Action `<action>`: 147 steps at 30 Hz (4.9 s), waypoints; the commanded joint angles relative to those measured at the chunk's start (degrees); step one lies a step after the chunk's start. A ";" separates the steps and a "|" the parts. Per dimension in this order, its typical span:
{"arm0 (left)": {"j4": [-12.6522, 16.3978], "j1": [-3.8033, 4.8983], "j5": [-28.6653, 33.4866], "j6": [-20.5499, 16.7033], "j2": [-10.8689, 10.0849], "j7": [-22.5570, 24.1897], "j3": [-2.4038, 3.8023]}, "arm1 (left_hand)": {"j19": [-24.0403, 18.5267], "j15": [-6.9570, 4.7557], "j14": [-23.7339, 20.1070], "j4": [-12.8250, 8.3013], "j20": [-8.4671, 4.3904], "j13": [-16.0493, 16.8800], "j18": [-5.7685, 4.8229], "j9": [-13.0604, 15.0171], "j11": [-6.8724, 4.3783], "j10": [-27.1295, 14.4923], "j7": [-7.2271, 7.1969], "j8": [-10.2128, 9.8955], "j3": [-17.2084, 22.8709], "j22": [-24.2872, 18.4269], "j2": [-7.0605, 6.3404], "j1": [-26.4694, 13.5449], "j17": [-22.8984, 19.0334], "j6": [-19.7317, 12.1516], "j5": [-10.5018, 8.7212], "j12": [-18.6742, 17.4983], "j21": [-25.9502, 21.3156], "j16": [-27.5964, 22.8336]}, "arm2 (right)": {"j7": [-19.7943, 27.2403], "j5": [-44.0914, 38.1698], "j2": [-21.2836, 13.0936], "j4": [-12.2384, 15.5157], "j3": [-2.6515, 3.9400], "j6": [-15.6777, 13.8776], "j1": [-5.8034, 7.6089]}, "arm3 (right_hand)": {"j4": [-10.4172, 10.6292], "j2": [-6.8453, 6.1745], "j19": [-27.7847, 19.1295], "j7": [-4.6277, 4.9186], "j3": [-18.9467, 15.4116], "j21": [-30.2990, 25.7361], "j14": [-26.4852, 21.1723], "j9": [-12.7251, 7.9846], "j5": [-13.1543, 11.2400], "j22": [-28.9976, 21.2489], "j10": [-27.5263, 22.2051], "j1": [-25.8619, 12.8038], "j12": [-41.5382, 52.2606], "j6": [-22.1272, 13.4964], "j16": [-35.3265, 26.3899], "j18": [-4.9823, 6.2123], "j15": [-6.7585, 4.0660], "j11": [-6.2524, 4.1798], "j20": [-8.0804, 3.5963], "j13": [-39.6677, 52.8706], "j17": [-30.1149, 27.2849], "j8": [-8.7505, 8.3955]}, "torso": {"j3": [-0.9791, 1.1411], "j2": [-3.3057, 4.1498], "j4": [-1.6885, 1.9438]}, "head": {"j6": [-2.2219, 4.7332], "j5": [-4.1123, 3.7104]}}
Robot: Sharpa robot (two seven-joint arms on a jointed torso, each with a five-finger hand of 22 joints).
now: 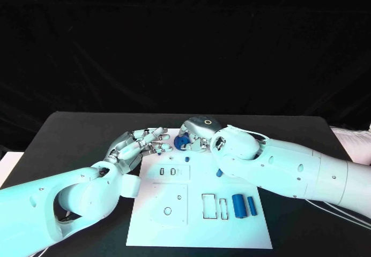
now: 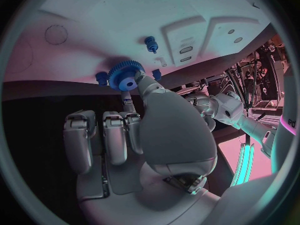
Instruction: Assemble the parts on the task board
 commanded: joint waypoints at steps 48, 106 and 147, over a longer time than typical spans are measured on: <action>0.92 0.03 0.04 1.10 -0.19 0.10 0.03 | -0.36 0.32 -0.08 -0.33 0.09 -0.03 0.63 0.01 -0.20 -0.34 0.04 -0.31 -0.02 -0.09 0.25 0.18 0.12 -0.05 0.05 -0.20 -0.12 -0.30 | -3.84 -0.79 0.27 -1.18 -0.03 4.59 -0.16 | 8.90 -2.05 5.99 0.51 -2.41 0.36 5.90 0.02 -5.06 15.09 4.55 -14.54 -2.39 -2.68 0.07 -0.81 1.29 1.57 1.36 12.84 14.76 -3.98 | -0.02 -0.03 -0.03 | 0.28 -0.39; -2.09 -0.08 0.04 2.07 0.38 -0.46 -0.08 | -0.55 0.42 -0.30 -0.79 0.14 -0.09 0.60 -0.03 -0.05 -0.84 0.19 -0.47 0.28 -0.18 0.27 0.54 0.32 -0.37 0.09 -0.49 -0.15 -0.58 | 17.70 27.41 -27.20 3.52 0.36 -0.77 -0.72 | -3.41 0.94 5.99 1.19 -12.96 0.36 5.98 -0.35 1.60 15.09 4.33 0.93 -3.15 -4.33 0.23 -0.81 1.81 2.11 1.90 12.79 15.08 -3.78 | 0.82 -0.14 -1.61 | 0.98 -1.79; -2.41 -0.13 0.04 1.91 0.20 -1.06 -0.11 | -0.59 0.41 -0.33 -1.02 0.14 -0.09 0.61 -0.03 -0.04 -0.90 0.21 -0.48 0.52 -0.20 0.35 0.78 0.41 -0.41 0.11 -0.52 -0.13 -0.65 | 17.77 27.19 -21.44 -2.38 0.36 1.65 -3.21 | -2.94 4.52 5.99 0.25 -11.39 0.36 5.98 -0.04 0.08 15.09 4.70 0.24 -2.30 -0.22 0.23 -0.81 1.10 1.31 1.34 13.21 15.08 -3.12 | 0.69 -0.24 -1.68 | -0.07 -1.06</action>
